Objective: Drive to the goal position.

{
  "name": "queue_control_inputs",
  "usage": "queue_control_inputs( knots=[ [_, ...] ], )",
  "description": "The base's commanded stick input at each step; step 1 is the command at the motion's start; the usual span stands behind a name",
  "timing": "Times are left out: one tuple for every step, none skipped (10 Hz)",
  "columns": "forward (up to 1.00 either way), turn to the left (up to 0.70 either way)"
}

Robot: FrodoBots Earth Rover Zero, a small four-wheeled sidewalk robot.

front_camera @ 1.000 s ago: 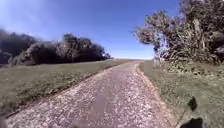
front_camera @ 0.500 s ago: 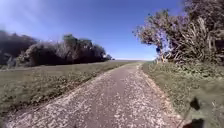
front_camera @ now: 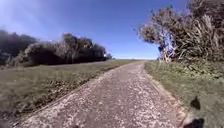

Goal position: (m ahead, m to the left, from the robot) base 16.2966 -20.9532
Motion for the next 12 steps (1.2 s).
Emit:
queue_control_inputs(
  knots=[
    [0.70,0.00],
    [0.70,-0.18],
    [0.70,-0.35],
    [0.70,-0.35],
    [0.70,-0.35],
    [0.70,-0.35],
    [0.70,-0.35],
    [0.70,-0.35],
    [0.70,-0.30],
    [0.70,-0.08],
    [0.70,0.00],
    [0.70,0.00]
  ],
)
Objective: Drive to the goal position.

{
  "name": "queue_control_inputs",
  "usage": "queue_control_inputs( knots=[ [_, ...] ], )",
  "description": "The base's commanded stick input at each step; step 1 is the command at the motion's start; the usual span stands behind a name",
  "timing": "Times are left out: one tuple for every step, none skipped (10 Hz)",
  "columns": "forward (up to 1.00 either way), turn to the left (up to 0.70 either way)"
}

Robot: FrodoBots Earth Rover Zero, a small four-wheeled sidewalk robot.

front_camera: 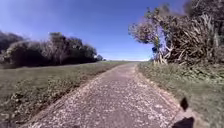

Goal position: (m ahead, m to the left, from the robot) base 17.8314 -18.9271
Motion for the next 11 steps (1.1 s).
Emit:
queue_control_inputs(
  knots=[
    [0.70,0.00],
    [0.70,0.00],
    [0.70,-0.01],
    [0.70,-0.15],
    [0.70,-0.26],
    [0.70,-0.35],
    [0.70,-0.07],
    [0.70,0.00],
    [0.70,0.00],
    [0.70,0.00],
    [0.70,0.00]
  ],
)
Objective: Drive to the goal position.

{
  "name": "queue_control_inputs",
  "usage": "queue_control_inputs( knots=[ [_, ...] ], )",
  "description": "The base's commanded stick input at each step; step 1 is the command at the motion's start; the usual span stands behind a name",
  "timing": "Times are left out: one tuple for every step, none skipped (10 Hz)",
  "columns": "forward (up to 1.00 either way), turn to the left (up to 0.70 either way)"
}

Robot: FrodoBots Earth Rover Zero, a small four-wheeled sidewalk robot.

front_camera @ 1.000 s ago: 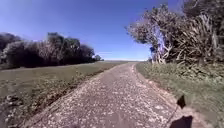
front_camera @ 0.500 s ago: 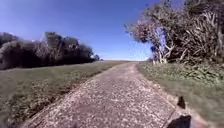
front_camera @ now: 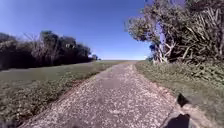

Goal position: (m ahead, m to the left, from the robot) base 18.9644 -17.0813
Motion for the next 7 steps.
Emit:
queue_control_inputs(
  knots=[
    [0.70,0.00],
    [0.70,0.00],
    [0.70,-0.32],
    [0.70,-0.34],
    [0.70,-0.34],
    [0.70,-0.34],
    [0.70,-0.34]
  ],
)
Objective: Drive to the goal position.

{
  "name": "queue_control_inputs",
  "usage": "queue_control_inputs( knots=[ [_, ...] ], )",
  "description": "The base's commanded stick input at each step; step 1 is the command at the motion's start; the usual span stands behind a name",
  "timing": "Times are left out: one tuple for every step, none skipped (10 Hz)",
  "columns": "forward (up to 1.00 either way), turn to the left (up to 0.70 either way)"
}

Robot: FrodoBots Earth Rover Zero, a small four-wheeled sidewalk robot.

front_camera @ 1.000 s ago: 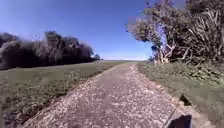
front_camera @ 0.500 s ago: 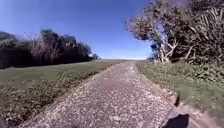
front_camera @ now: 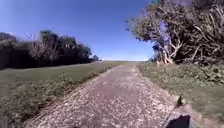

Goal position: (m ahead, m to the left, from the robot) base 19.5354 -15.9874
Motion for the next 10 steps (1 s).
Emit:
queue_control_inputs(
  knots=[
    [0.70,-0.34],
    [0.70,-0.34],
    [0.70,-0.34],
    [0.70,-0.07],
    [0.70,0.00],
    [0.70,0.00],
    [0.70,0.00],
    [0.70,0.00],
    [0.70,0.00],
    [0.68,0.00]
  ],
)
